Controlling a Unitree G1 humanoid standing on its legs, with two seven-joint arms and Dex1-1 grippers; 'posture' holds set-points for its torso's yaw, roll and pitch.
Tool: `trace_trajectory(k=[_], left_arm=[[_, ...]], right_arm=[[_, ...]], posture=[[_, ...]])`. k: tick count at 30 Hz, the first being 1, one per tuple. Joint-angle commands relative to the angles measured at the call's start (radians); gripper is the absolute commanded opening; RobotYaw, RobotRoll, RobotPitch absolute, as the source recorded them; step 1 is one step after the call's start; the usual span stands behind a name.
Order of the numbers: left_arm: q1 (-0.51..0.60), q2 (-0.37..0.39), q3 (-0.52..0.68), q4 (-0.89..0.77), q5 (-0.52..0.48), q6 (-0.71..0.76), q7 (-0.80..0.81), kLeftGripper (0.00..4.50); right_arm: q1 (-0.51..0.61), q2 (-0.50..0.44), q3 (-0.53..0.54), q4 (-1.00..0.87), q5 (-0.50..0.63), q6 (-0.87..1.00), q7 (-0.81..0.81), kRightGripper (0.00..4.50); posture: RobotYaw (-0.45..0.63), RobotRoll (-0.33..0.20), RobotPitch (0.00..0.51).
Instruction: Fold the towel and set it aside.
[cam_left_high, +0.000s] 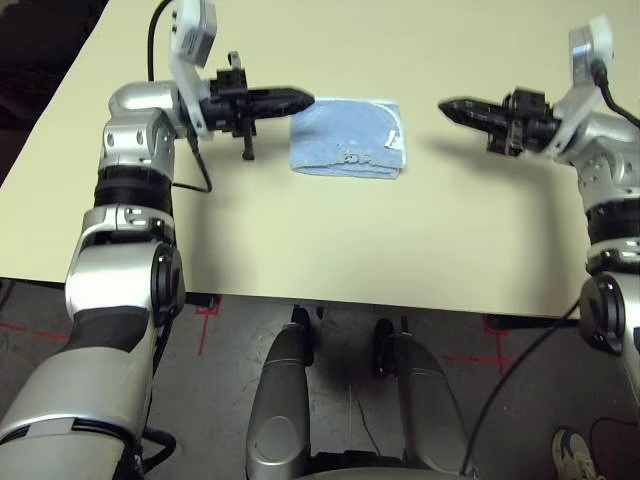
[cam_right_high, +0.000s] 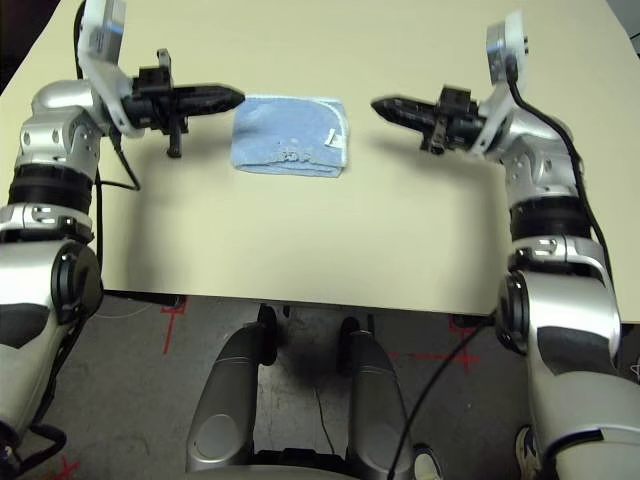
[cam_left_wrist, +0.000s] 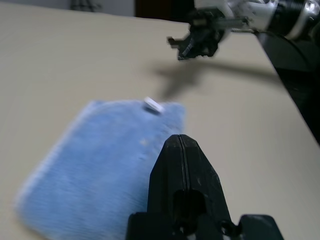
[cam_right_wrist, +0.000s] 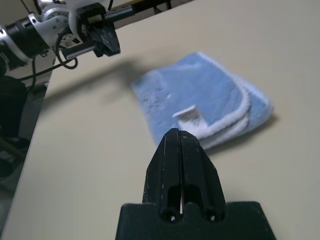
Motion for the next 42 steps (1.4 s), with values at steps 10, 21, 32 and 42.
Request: trace_trajectory(k=[10,21,32,42], left_arm=[[0.060,0.022,-0.034,-0.022,-0.017,-0.164,-0.004,2.94],[0.093,0.042,-0.043,-0.086,-0.037,-0.127,0.001,4.49],[0.140,0.059,-0.054,-0.179,-0.054,-0.065,0.014,4.49],[0.170,0.067,-0.064,-0.251,-0.068,-0.016,0.027,4.49]], right_arm=[[0.059,0.008,-0.050,-0.073,0.092,0.184,-0.194,2.97],[-0.120,0.102,-0.310,0.066,0.293,0.958,-0.724,4.47],[-0.185,0.204,-0.334,0.185,0.284,0.987,-0.898,4.47],[-0.266,0.276,-0.293,0.253,0.268,1.013,-0.934,4.47]], posture=[[0.08,0.000,0.325],[0.10,0.000,0.331],[0.13,0.000,0.343],[0.15,0.000,0.336]])
